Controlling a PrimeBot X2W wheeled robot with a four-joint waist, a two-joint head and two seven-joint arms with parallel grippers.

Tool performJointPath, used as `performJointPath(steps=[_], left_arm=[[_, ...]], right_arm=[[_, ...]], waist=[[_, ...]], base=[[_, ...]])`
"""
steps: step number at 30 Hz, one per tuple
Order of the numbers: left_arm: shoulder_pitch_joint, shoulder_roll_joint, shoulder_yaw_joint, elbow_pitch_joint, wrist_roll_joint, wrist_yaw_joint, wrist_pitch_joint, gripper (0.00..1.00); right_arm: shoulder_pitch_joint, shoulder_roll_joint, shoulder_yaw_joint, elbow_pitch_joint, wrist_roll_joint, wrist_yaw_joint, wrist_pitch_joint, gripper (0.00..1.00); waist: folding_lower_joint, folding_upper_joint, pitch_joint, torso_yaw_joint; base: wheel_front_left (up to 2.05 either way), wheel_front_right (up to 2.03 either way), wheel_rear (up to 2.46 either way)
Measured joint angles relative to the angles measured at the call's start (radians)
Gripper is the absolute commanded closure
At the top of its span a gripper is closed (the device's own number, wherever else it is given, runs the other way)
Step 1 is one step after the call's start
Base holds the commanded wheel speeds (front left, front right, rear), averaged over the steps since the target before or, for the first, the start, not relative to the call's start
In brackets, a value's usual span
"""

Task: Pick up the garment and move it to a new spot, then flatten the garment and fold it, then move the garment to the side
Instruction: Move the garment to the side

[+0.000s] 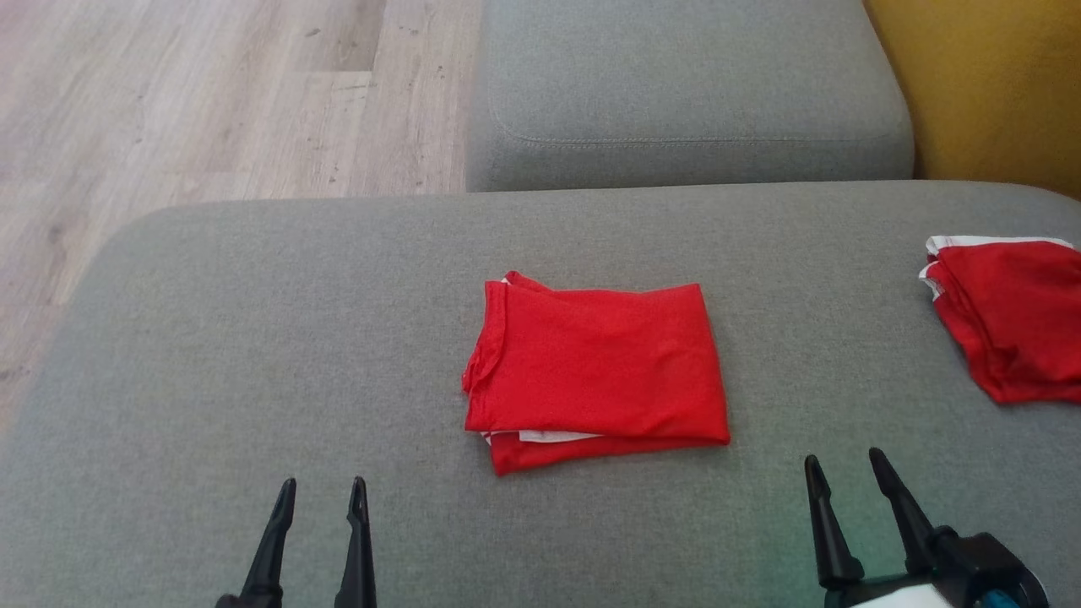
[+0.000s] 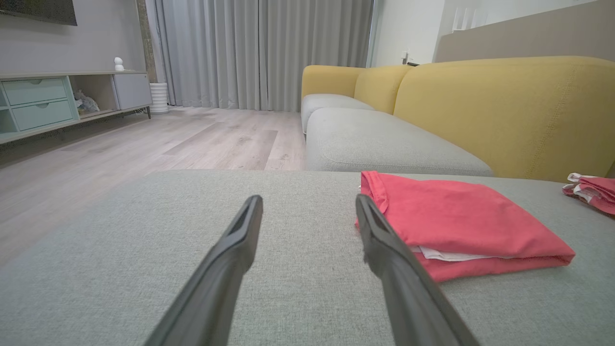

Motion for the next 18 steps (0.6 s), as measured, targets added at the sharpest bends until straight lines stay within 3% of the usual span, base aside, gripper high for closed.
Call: performJointPath(steps=[18], left_arm=[[-0.011,0.0,-0.031,0.005,0.002,-0.004,0.0,0.0]], right_arm=[[-0.025,0.0,-0.021,0.031,-0.001,0.0,0.0,0.0]], waist=[[0.0,0.0,0.099,-0.003]], base=[[0.0,0.0,0.0]])
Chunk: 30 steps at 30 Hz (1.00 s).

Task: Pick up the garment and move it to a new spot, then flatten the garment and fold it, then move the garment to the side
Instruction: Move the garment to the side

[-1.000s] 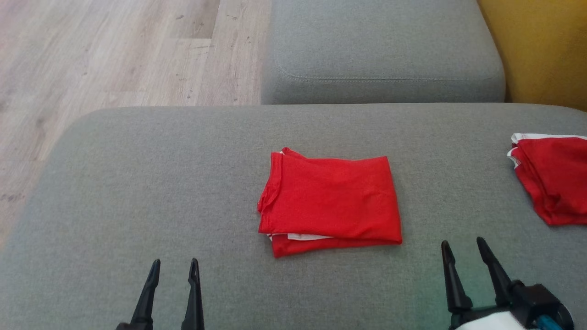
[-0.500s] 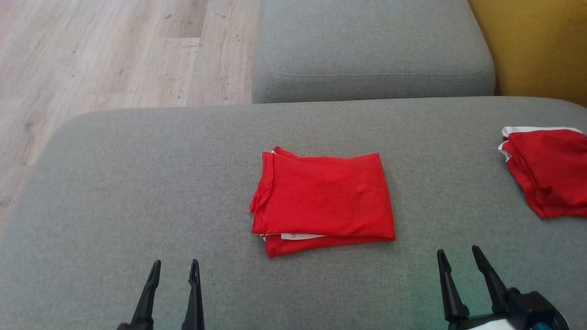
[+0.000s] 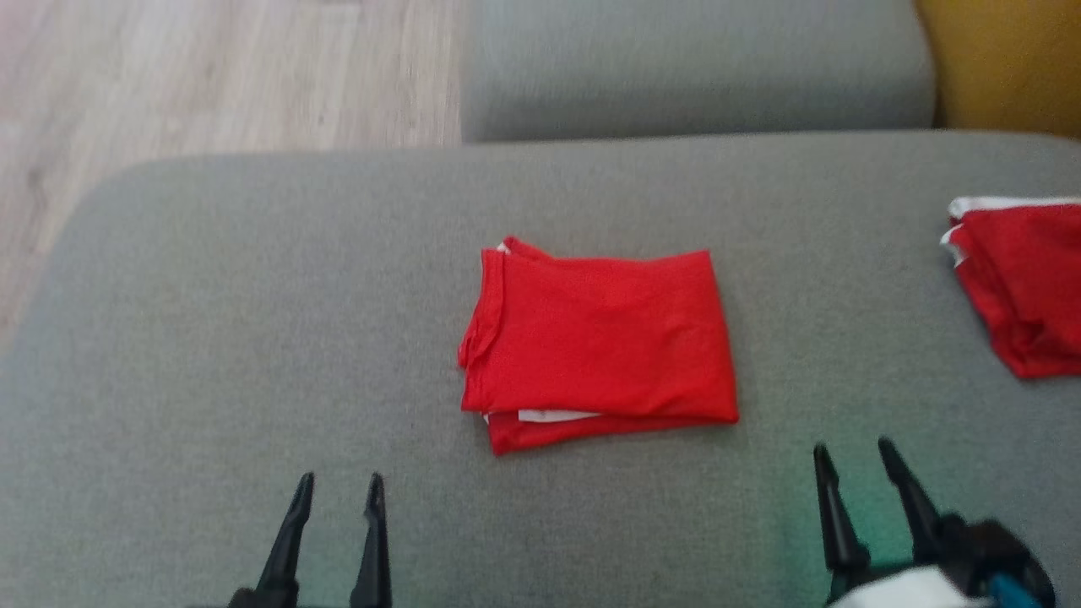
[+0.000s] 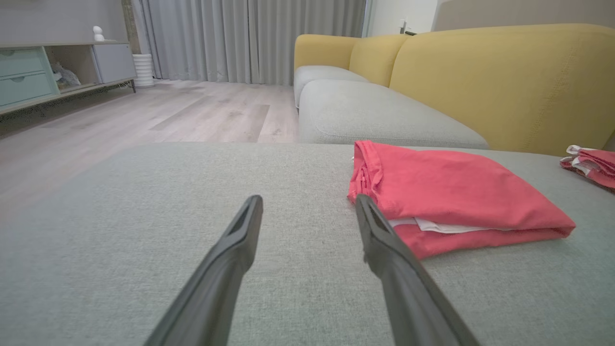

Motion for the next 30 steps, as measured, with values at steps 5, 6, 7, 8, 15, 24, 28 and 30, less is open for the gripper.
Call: performJointPath(steps=[5,6,7,8,15,24,28,30], left_arm=[[-0.071,0.0,-0.014,-0.003,0.0,-0.005,0.0,0.0],[-0.086,0.0,-0.018,-0.003,0.0,-0.005,0.0,0.0],[-0.099,-0.001,-0.024,-0.003,0.002,-0.005,0.0,0.0],[-0.109,-0.001,-0.031,-0.002,0.005,-0.006,0.0,0.0],[-0.151,-0.001,-0.061,0.012,0.01,-0.013,0.0,0.0],[-0.163,-0.002,-0.092,0.03,0.004,-0.012,0.0,0.0],[-0.162,-0.002,-0.092,0.03,-0.002,-0.003,0.0,0.0],[-0.162,-0.002,-0.09,0.029,-0.007,-0.003,0.0,0.0]], right_arm=[[-0.127,0.0,-0.014,0.053,-0.008,0.0,0.0,0.0],[-0.158,0.0,-0.014,0.075,0.0,0.0,0.0,0.0],[-0.187,0.0,-0.011,0.1,0.004,0.0,0.0,0.0],[-0.218,-0.001,-0.002,0.131,0.013,0.0,0.0,0.0],[-0.438,-0.003,0.042,0.296,0.103,0.0,0.16,0.0],[-0.513,-0.004,0.089,0.408,0.177,0.0,0.279,0.93],[-0.514,-0.004,0.093,0.408,0.186,0.0,0.27,1.0],[-0.514,-0.003,0.083,0.4,0.174,0.0,0.25,1.0]], waist=[[0.0001,0.0,0.075,0.008],[0.0003,0.0,0.09,0.01],[0.0003,0.0,0.105,0.011],[0.0002,0.0,0.118,0.013],[0.0003,0.0,0.176,0.032],[0.0001,0.0,0.178,0.066],[0.0,0.0,0.177,0.062],[-0.0001,0.0,0.177,0.052]], base=[[0.0,0.0,0.0],[0.0,0.0,0.0],[0.0,0.0,0.0],[0.0,0.0,0.0],[0.0,0.0,0.0],[0.0,0.0,0.0],[0.0,0.0,0.0],[0.0,0.0,0.0]])
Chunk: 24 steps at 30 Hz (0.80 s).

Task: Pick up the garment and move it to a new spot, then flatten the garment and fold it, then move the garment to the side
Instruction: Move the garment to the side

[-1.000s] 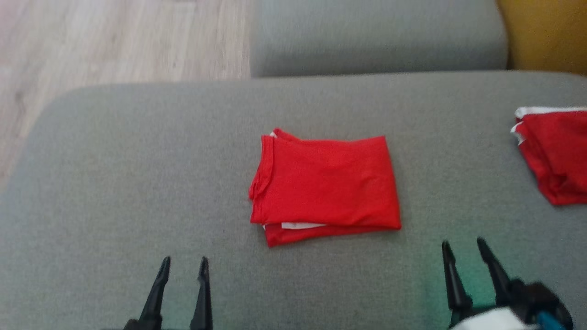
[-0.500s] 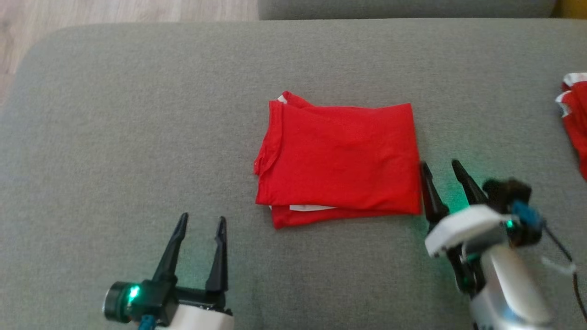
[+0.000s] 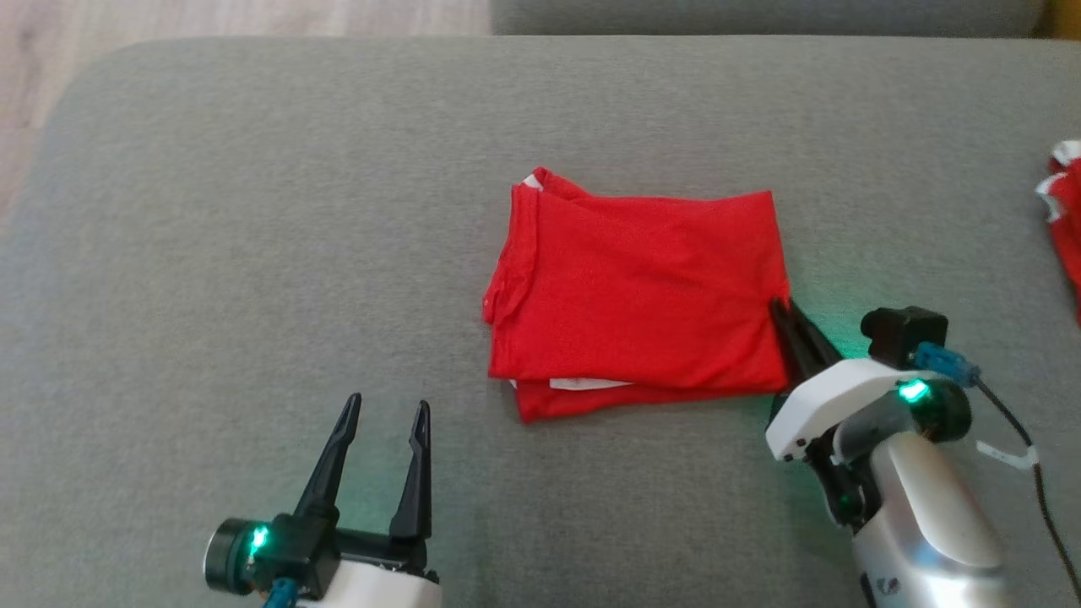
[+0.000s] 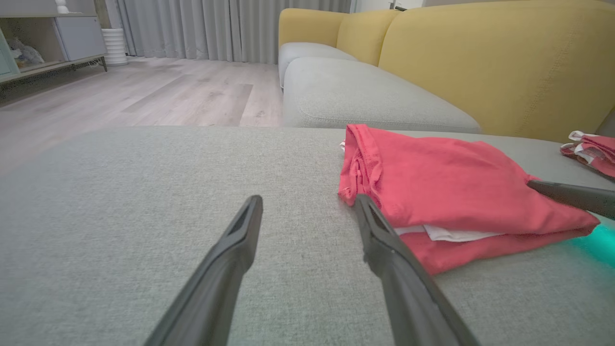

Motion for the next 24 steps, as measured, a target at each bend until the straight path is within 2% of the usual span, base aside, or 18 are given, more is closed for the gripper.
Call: performJointPath(steps=[7,18,24], left_arm=[[-0.002,0.0,0.01,-0.005,-0.004,-0.001,0.0,0.0],[-0.079,0.0,0.016,-0.007,0.0,-0.021,0.0,0.0],[-0.119,0.0,0.021,-0.007,0.007,-0.03,0.0,0.0]], right_arm=[[-0.005,-0.015,-0.078,-0.086,-0.113,0.0,0.012,1.0],[-0.087,-0.219,-0.196,-0.291,-0.166,0.0,0.093,1.0],[-0.12,-0.291,-0.272,-0.363,-0.183,0.0,0.13,1.0]], waist=[[0.0,0.0,0.016,-0.066],[0.0001,0.0,0.106,-0.16],[0.0002,0.0,0.158,-0.181]], base=[[0.0,0.0,0.0],[0.0,0.0,0.0],[0.0,0.0,0.0]])
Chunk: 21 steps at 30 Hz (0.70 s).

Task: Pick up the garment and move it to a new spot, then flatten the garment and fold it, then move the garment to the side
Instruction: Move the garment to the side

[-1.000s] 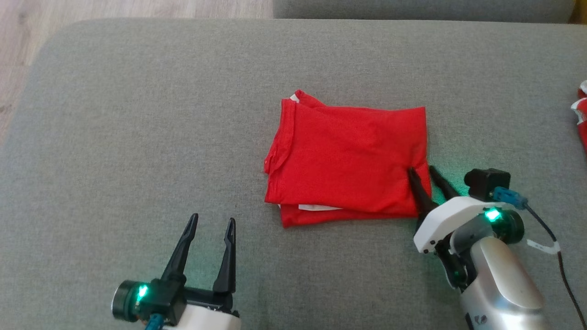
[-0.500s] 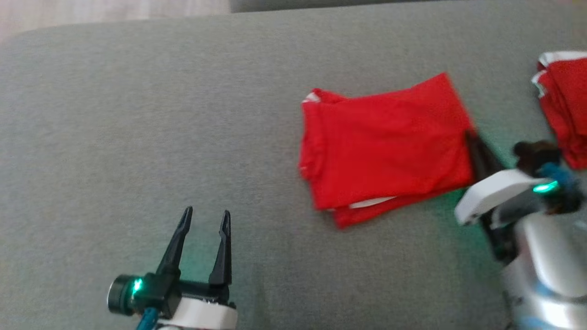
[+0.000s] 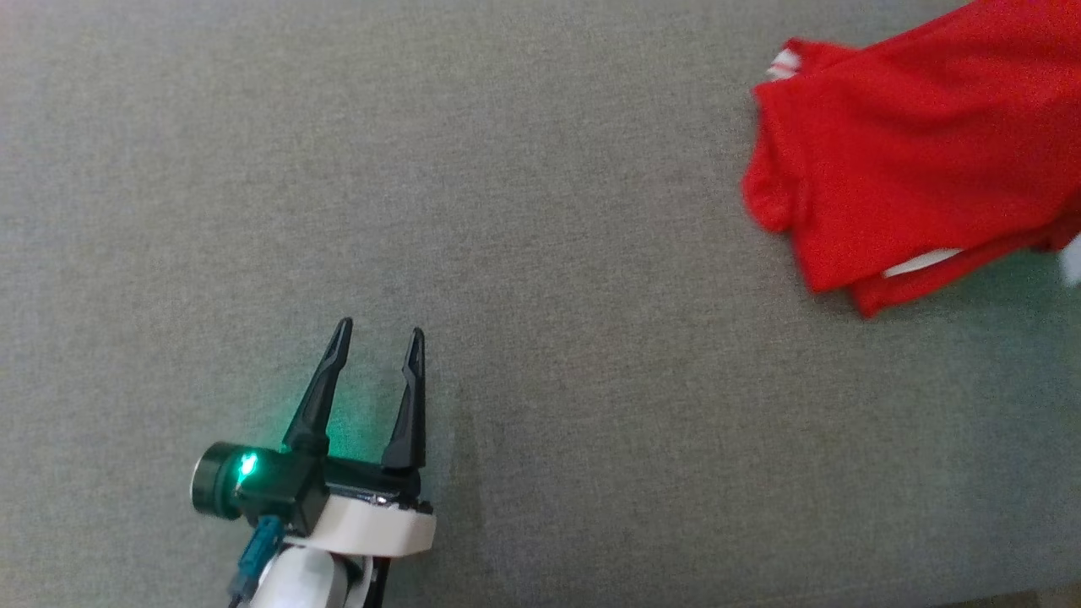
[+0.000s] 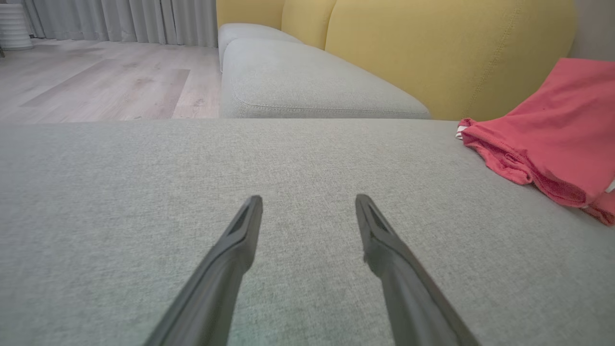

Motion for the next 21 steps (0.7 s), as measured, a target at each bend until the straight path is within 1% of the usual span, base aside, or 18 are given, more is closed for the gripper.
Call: performJointPath(steps=[2,6,12,17,18,19,20,21], left_arm=[[-0.011,0.0,0.0,0.0,0.005,-0.008,0.0,0.0],[-0.026,0.0,0.001,0.001,0.008,-0.009,0.0,0.0],[-0.045,0.0,0.001,0.007,0.012,-0.022,0.0,0.0],[-0.046,-0.001,0.001,0.015,0.016,-0.026,0.0,0.0],[-0.047,-0.001,0.001,0.017,0.016,-0.026,0.0,0.0],[-0.047,-0.001,0.001,0.019,0.016,-0.026,0.0,0.0],[-0.047,-0.001,0.001,0.02,0.016,-0.026,0.0,0.0],[-0.047,-0.001,0.0,0.021,0.016,-0.026,0.0,0.0]], right_arm=[[-0.013,-0.021,-0.028,-0.013,-0.001,0.0,0.016,1.0],[-0.042,-0.075,-0.09,-0.027,-0.014,0.0,0.035,1.0],[-0.07,-0.143,-0.158,-0.028,-0.027,0.0,0.072,1.0],[-0.07,-0.162,-0.21,-0.019,-0.049,0.0,0.115,0.99],[-0.07,-0.16,-0.217,-0.016,-0.054,0.0,0.12,0.89],[-0.07,-0.155,-0.225,-0.013,-0.056,0.0,0.13,0.84],[-0.069,-0.149,-0.234,-0.007,-0.064,0.0,0.139,0.75],[-0.067,-0.141,-0.242,0.0,-0.076,0.0,0.144,0.58]], waist=[[0.0,0.0,0.015,-0.002],[0.0,0.0,0.039,0.001],[0.0,0.0,0.063,0.011],[0.0,0.0,0.071,0.019],[-0.0001,0.0,0.069,0.02],[-0.0001,0.0,0.067,0.021],[-0.0001,0.0,0.064,0.021],[-0.0001,0.0,0.059,0.022]], base=[[0.0,0.0,0.0],[0.0,0.0,0.0],[0.0,0.0,0.0],[0.0,0.0,0.0],[0.0,0.0,0.0],[0.0,0.0,0.0],[0.0,0.0,0.0],[0.0,0.0,0.0]])
